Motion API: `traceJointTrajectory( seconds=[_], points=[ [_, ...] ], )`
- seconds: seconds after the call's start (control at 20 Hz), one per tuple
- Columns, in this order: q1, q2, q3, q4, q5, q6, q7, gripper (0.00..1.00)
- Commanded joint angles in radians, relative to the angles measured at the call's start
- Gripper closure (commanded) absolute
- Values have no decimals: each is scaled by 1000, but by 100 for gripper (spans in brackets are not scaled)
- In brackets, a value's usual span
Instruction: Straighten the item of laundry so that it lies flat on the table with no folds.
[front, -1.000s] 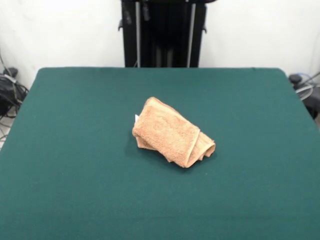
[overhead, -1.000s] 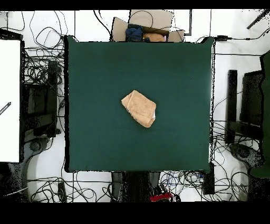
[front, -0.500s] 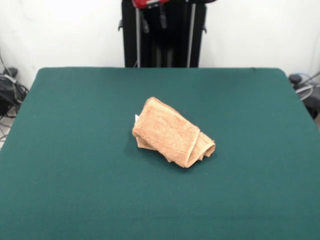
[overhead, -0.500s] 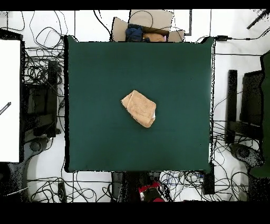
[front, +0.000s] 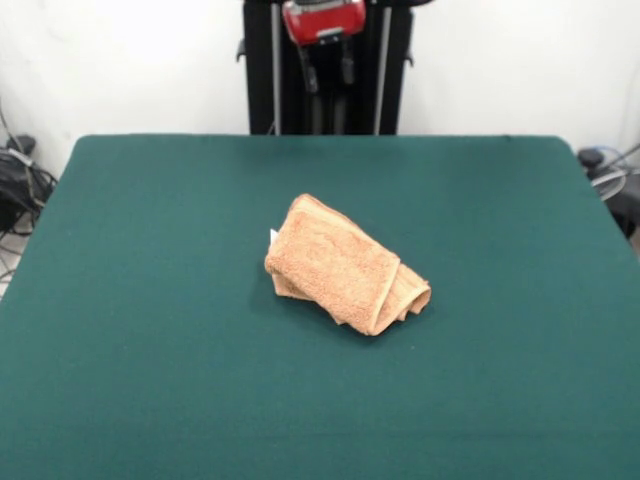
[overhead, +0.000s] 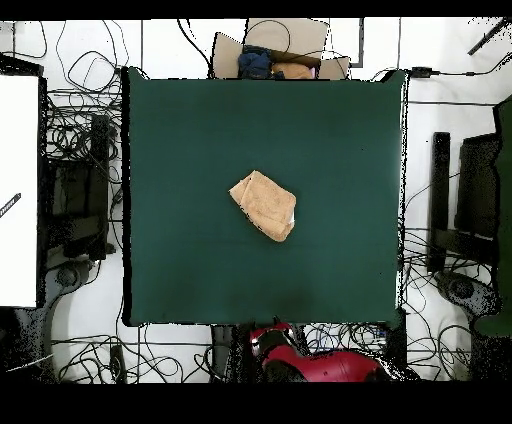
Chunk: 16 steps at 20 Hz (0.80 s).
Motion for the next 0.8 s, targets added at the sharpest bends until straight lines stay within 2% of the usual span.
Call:
traceJointTrajectory(
  seconds=[0.05, 0.3, 0.8],
  points=[
    [83, 72, 75, -213, 131, 119, 137, 0],
    [138, 96, 70, -265, 184, 136, 134, 0],
    [191, 129, 113, -396, 304, 300, 92, 0]
  ],
)
